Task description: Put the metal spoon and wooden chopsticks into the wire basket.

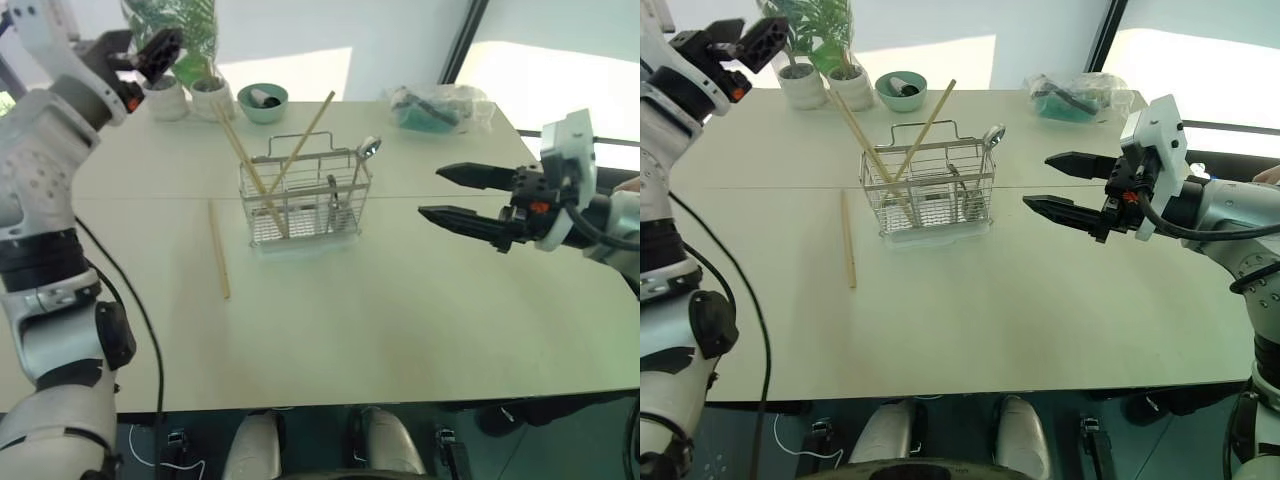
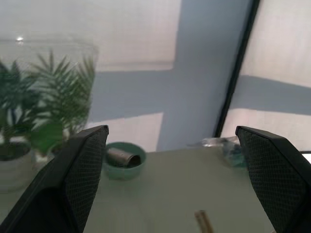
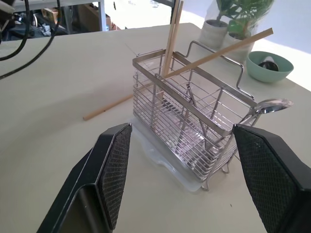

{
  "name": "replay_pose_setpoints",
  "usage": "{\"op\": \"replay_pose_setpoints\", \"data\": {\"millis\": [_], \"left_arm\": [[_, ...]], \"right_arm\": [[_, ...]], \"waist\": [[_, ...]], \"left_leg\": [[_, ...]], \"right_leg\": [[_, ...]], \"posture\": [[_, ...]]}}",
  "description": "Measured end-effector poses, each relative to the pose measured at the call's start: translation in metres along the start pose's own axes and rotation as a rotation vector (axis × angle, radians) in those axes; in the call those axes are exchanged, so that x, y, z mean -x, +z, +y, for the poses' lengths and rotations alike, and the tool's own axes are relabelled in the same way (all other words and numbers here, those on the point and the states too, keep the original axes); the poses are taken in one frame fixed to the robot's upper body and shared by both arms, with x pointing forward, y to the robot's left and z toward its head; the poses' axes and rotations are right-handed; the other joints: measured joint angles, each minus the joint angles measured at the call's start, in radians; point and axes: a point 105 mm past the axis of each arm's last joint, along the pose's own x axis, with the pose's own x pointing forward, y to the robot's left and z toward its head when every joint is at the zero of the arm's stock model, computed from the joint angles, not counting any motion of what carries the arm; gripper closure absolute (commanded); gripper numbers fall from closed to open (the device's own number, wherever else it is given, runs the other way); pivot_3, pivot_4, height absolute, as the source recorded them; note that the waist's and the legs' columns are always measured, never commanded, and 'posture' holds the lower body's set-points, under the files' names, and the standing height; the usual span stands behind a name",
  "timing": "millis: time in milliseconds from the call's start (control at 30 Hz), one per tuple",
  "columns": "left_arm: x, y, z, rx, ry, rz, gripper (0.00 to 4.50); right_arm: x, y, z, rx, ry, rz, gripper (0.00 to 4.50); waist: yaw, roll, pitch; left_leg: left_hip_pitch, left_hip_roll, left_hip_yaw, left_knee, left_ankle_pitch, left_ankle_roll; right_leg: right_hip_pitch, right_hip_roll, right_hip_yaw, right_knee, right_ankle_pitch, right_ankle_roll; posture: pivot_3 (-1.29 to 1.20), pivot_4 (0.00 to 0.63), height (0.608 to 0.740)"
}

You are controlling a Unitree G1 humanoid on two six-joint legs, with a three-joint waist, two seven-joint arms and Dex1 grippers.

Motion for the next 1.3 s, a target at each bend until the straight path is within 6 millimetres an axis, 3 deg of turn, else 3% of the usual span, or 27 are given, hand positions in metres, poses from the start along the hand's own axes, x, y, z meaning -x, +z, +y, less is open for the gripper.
{"op": "replay_pose_setpoints", "data": {"millis": [67, 167, 333, 533, 900, 1100, 1200, 1300], "left_arm": [[-0.005, -0.021, 0.017, 0.023, 0.122, 0.11, 0.08], [-0.012, -0.051, 0.024, 0.072, 0.254, 0.274, 0.08], [-0.02, -0.11, 0.005, 0.041, 0.311, 0.516, 0.08], [-0.017, -0.157, -0.003, 0.002, 0.359, 0.71, 0.08], [0.004, -0.204, 0.006, 0.062, 0.478, 0.908, 0.08], [0.001, -0.211, 0.002, 0.066, 0.479, 0.923, 0.08], [0.0, -0.212, 0.004, 0.061, 0.49, 0.922, 0.97], [0.001, -0.211, 0.01, 0.064, 0.524, 0.914, 2.5]], "right_arm": [[-0.001, -0.001, 0.001, 0.0, 0.007, 0.0, 1.05], [-0.005, -0.005, 0.002, -0.001, 0.015, 0.01, 1.05], [-0.01, -0.005, 0.004, -0.003, 0.035, -0.005, 1.05], [-0.013, -0.006, 0.006, 0.0, 0.047, -0.002, 1.05], [-0.007, -0.016, 0.022, -0.011, 0.106, 0.037, 1.05], [-0.006, -0.012, 0.023, -0.005, 0.099, 0.025, 1.05], [-0.007, -0.012, 0.023, -0.005, 0.095, 0.023, 1.05], [-0.007, -0.012, 0.023, -0.003, 0.09, 0.023, 1.05]], "waist": [[0.002, -0.002, 0.0], [0.001, -0.002, 0.001], [-0.004, -0.002, 0.001], [-0.006, -0.002, 0.001], [-0.003, -0.002, 0.001], [-0.002, -0.002, 0.001], [-0.001, -0.001, 0.0], [0.0, -0.001, 0.0]], "left_leg": [[-0.001, 0.0, 0.0, 0.001, 0.0, 0.0], [-0.002, -0.001, 0.0, 0.0, 0.0, 0.0], [-0.003, -0.001, 0.0, 0.0, 0.0, 0.0], [-0.002, 0.0, 0.0, -0.001, 0.0, 0.0], [-0.003, -0.001, 0.0, 0.0, 0.0, 0.0], [-0.002, -0.001, 0.0, 0.0, 0.0, 0.0], [-0.001, -0.001, 0.0, 0.0, 0.0, 0.0], [-0.001, -0.001, 0.0, 0.0, 0.0, 0.0]], "right_leg": [[0.0, 0.0, 0.0, -0.001, 0.0, 0.0], [0.0, 0.0, 0.0, -0.001, 0.0, 0.0], [-0.002, 0.0, 0.0, 0.0, 0.0, 0.001], [-0.004, 0.0, 0.0, 0.001, 0.0, 0.001], [-0.004, 0.0, 0.0, 0.0, 0.0, 0.001], [-0.003, -0.001, 0.0, 0.001, 0.0, 0.001], [-0.002, -0.001, 0.0, 0.001, 0.0, 0.001], [-0.002, -0.001, 0.0, 0.001, 0.0, 0.001]], "posture": [[0.0, 0.15, 0.717], [0.0, 0.15, 0.717], [0.0, 0.15, 0.717], [0.0, 0.15, 0.717], [0.0, 0.15, 0.717], [0.0, 0.15, 0.717], [0.0, 0.15, 0.717], [0.0, 0.15, 0.717]]}}
